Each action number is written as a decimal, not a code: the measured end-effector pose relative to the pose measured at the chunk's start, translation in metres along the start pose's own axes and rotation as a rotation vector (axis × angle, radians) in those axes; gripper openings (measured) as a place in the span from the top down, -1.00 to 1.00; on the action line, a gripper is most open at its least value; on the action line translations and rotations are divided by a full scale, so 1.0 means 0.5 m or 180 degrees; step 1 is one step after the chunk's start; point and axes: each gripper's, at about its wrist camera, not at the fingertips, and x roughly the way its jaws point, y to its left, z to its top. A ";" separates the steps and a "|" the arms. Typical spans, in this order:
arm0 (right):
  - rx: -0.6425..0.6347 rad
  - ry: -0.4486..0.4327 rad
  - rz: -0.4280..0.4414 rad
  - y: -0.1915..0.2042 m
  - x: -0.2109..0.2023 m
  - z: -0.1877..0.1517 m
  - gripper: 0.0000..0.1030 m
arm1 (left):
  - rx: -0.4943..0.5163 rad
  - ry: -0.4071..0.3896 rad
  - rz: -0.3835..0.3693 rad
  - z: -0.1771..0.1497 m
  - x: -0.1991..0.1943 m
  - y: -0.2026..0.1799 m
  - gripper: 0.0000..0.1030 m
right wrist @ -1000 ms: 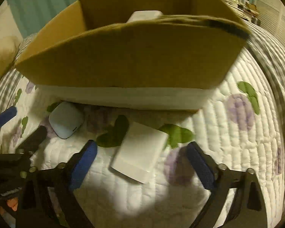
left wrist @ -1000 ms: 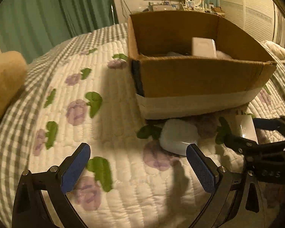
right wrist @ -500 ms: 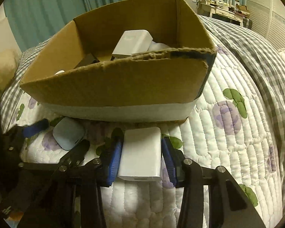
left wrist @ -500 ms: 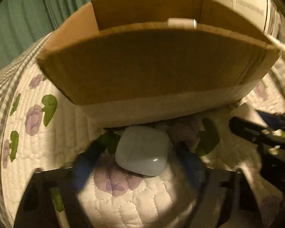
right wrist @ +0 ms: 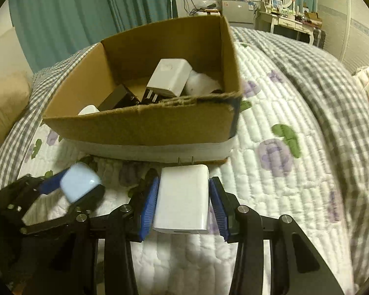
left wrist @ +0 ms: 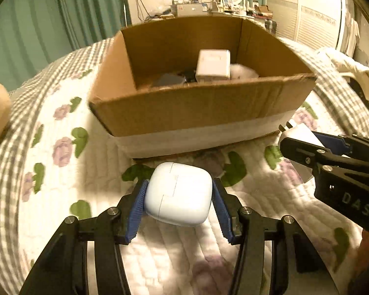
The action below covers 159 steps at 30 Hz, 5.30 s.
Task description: Organize rigid objects
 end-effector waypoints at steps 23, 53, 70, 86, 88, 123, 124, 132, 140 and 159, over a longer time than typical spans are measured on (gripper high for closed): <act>-0.0409 -0.0811 0.0113 0.072 -0.203 0.165 0.23 | -0.0315 -0.0592 0.0050 0.204 -0.143 0.074 -0.03; -0.0242 -0.0557 0.0013 -0.016 0.084 0.339 -0.16 | -0.0303 -0.0158 0.0059 0.308 0.108 0.074 -0.46; -0.0292 -0.1296 -0.0116 0.031 -0.318 0.307 -0.23 | -0.0454 -0.1183 0.0117 0.283 -0.290 0.119 -0.49; -0.0119 -0.1766 -0.0108 -0.004 -0.350 0.081 -1.00 | -0.0565 -0.1580 0.0251 0.083 -0.341 0.081 -1.00; -0.0210 -0.1781 -0.0175 -0.004 -0.334 0.076 -1.00 | -0.0584 -0.1530 0.0287 0.068 -0.314 0.073 -1.00; -0.0419 -0.1585 -0.0214 -0.003 -0.255 0.050 -1.00 | -0.0607 -0.1335 0.0492 0.036 -0.244 0.070 -1.00; -0.0418 -0.1583 -0.0215 -0.004 -0.255 0.050 -1.00 | -0.0606 -0.1332 0.0494 0.038 -0.245 0.070 -1.00; -0.0410 -0.1585 -0.0218 -0.008 -0.256 0.052 -1.00 | -0.0625 -0.1293 0.0459 0.044 -0.246 0.065 -1.00; -0.0413 -0.1582 -0.0219 -0.008 -0.256 0.052 -1.00 | -0.0666 -0.1276 0.0437 0.045 -0.243 0.065 -1.00; -0.0410 -0.1568 -0.0216 -0.013 -0.258 0.053 -1.00 | -0.0626 -0.1272 0.0442 0.049 -0.242 0.064 -1.00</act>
